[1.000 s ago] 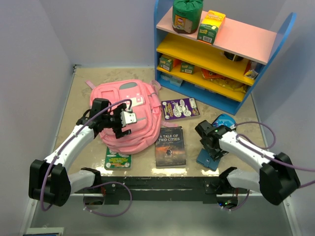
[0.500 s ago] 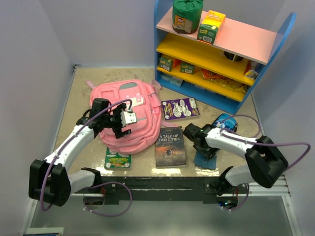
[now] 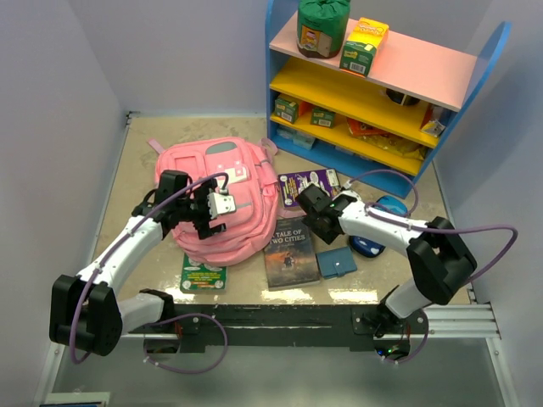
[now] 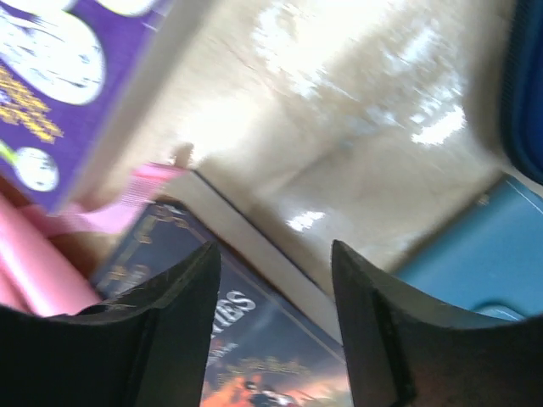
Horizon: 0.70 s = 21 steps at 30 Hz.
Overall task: Pack the student bag
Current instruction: Adjust the personal item at the center of the board.
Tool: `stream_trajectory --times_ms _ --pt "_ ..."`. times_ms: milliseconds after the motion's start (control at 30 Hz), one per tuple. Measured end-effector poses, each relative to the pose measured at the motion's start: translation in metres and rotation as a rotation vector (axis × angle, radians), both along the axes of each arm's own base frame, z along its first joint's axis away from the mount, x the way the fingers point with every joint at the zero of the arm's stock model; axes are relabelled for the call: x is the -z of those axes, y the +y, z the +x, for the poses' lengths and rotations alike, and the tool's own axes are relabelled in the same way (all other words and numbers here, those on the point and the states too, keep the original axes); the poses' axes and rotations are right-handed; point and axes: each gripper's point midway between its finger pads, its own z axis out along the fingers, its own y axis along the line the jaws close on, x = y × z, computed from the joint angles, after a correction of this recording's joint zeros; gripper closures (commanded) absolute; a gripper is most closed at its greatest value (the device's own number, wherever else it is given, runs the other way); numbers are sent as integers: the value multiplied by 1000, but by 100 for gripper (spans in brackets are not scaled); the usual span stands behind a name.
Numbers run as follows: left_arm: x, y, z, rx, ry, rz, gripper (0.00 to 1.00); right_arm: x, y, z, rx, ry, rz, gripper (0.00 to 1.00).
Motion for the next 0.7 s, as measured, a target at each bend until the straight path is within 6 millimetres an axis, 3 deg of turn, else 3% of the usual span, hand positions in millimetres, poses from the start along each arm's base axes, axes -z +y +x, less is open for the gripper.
stream_trajectory --times_ms 167,300,433,700 --pt "2 2 0 -6 0 9 0 -17 1 21 -2 -49 9 26" --pt "2 2 0 -7 -1 12 0 -34 -7 16 5 -43 0 19" --pt "2 2 0 -8 0 13 0 -39 -19 -10 7 6 8 18" --pt "2 3 0 -5 -1 16 0 -15 -50 -81 8 146 58 13"
